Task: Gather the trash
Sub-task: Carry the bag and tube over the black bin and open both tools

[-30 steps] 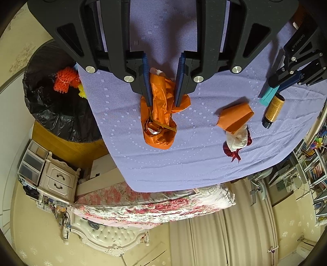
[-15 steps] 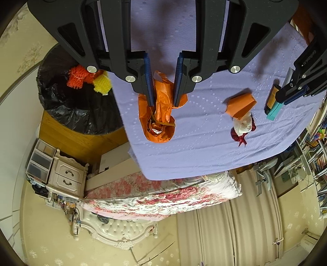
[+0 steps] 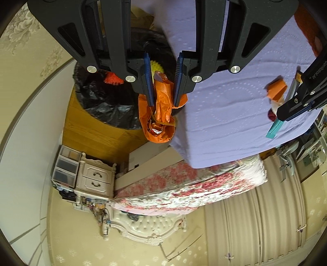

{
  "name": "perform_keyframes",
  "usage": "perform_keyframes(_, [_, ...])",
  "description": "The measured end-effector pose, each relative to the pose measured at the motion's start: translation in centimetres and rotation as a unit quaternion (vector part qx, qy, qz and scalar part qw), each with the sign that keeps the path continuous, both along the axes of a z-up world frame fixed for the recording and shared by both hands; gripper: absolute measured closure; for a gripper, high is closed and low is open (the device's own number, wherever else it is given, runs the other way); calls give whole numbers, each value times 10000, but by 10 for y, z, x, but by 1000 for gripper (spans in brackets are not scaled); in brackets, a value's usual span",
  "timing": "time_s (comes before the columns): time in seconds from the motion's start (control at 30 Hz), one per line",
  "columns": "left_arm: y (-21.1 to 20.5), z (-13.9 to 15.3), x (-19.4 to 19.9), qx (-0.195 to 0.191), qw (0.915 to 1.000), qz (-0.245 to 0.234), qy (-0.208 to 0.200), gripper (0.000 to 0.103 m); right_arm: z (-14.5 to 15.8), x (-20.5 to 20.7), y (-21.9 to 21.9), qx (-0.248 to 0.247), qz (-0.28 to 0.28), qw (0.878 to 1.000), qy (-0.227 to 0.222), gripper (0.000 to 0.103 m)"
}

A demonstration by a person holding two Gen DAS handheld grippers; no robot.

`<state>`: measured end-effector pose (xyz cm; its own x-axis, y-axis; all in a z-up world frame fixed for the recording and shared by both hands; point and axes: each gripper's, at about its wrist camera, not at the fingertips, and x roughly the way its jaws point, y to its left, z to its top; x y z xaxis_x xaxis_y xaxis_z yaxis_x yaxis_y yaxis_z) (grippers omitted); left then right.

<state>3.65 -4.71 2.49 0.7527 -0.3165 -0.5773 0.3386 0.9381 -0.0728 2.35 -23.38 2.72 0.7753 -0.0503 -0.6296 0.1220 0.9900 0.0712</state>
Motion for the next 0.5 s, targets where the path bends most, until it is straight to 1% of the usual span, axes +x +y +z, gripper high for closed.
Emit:
perform_keyframes(0.23, [-46, -5, 15, 97, 9995, -304, -38, 83, -7, 5, -32, 31, -284, 9996, 57, 84])
perform_keyframes(0.5, [-88, -19, 34, 376, 9980, -513, 40, 83, -21, 16, -54, 133, -439, 9988, 180, 84])
